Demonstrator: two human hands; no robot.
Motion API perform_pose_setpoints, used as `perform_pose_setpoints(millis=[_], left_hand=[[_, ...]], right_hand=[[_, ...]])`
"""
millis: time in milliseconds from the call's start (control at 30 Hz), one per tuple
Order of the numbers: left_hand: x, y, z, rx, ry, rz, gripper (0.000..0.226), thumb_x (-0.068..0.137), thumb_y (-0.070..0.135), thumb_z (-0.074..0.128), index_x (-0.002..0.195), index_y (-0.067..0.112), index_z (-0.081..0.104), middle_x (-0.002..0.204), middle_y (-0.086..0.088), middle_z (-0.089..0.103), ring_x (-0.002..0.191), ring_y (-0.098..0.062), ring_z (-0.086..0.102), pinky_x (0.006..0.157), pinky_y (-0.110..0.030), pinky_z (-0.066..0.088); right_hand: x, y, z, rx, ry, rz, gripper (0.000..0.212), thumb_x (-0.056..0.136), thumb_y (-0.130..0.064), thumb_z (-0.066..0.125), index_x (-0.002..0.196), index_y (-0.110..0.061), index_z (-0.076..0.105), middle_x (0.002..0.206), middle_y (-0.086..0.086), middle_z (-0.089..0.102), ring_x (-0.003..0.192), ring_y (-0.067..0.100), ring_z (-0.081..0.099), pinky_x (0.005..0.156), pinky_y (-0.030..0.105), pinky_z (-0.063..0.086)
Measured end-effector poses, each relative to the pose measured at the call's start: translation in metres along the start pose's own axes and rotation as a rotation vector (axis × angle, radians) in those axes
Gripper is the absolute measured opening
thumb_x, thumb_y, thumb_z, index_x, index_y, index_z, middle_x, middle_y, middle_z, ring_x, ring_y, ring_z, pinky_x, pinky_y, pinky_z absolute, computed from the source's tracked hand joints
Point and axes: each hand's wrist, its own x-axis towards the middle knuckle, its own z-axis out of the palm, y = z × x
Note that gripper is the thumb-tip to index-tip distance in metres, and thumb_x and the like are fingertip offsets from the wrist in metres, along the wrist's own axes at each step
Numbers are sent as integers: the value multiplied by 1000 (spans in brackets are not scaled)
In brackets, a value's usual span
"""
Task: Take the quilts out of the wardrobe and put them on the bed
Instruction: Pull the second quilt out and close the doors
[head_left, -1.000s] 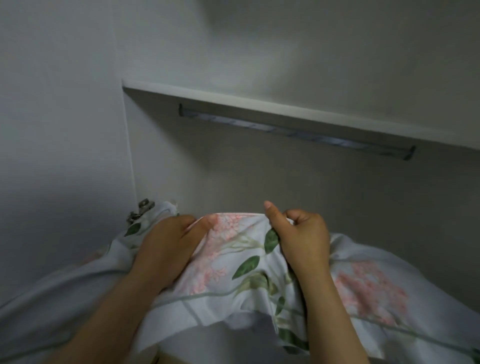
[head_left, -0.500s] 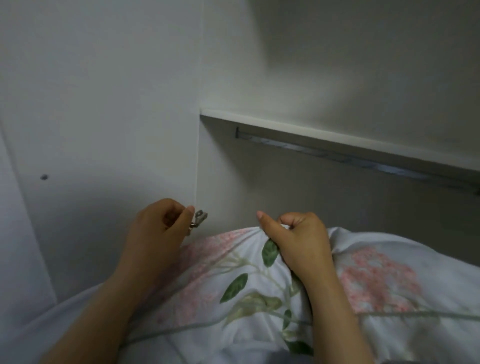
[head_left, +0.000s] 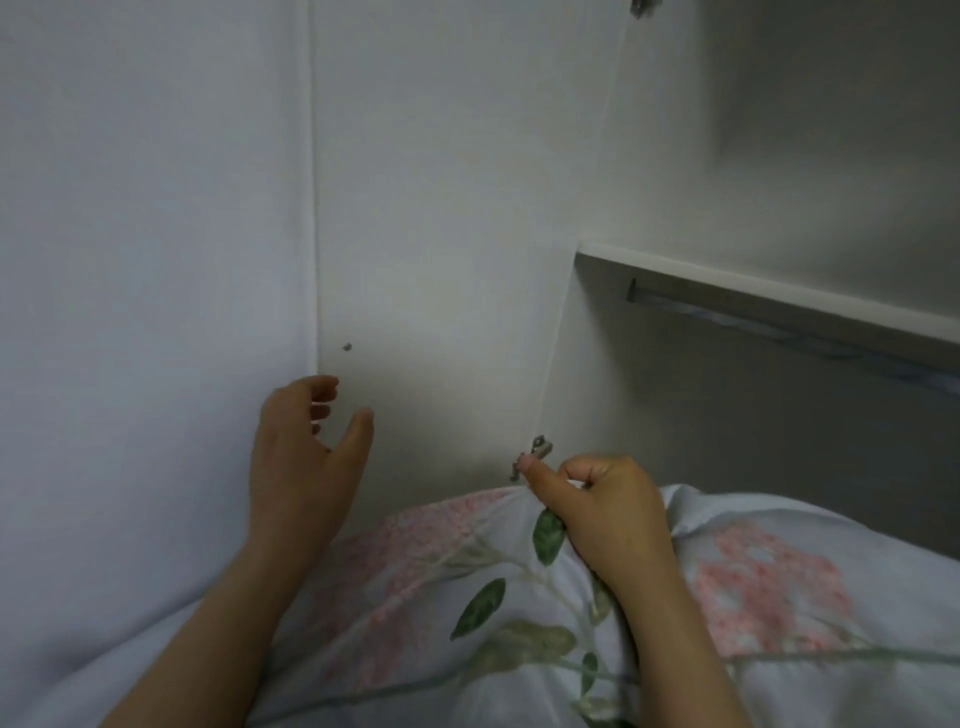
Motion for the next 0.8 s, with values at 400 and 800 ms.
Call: perform_pose_setpoints(millis=[400,800], left_hand=[[25,-22,12,5,-65,-75,18,82,25,64,92,18,52,82,1,54,77,-19,50,57,-21,33],[-12,2,13,-68,-55,-47,23,93,36,47,84,15,54,78,-6,60,69,-19,55,57,-30,40]], right_hand=[[7,-2,17,18,-36,-17,58,77,-48,68,38,-17,40,36,-6,34,38,6,36,47,24,31],[-15,9,-1,-1,-66,21,61,78,-48,68,46,-5,39,40,-3,35,41,8,38,49,29,40]])
